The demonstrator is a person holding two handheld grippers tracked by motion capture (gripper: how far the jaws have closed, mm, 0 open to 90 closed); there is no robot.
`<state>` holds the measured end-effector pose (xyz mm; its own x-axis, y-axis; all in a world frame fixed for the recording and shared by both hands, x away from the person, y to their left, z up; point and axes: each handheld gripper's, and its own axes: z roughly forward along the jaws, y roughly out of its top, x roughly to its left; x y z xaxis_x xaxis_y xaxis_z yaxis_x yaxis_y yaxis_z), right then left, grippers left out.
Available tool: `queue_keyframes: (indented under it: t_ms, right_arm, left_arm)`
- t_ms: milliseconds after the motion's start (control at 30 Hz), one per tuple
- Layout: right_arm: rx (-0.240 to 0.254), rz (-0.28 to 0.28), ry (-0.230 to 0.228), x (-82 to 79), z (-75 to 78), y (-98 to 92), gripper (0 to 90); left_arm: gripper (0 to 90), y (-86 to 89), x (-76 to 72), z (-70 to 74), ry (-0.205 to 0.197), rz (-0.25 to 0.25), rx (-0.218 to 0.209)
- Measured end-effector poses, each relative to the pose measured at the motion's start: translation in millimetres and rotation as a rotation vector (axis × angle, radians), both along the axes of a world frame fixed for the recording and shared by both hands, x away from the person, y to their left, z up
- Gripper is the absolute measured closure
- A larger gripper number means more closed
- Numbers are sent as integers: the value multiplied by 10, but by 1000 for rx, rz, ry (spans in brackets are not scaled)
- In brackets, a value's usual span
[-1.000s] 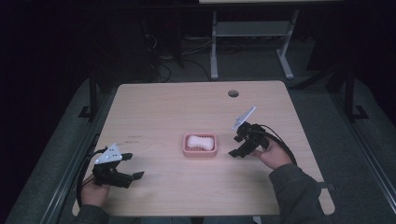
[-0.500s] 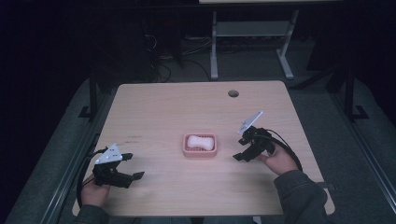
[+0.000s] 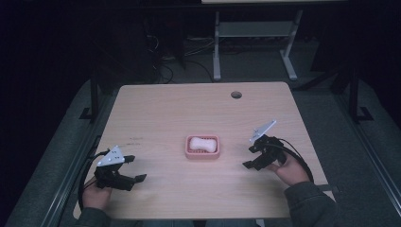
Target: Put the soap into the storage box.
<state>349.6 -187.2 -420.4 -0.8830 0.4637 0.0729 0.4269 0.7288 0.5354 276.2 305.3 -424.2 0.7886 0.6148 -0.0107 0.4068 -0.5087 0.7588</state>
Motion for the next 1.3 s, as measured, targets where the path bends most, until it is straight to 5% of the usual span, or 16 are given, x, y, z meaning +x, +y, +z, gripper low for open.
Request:
queue_keyframes:
  t_ms: [1300]
  right_arm:
    - [72,-102,5,-519,-233,-475,293]
  left_arm:
    - [148,-2,-5,-4,4,3,5]
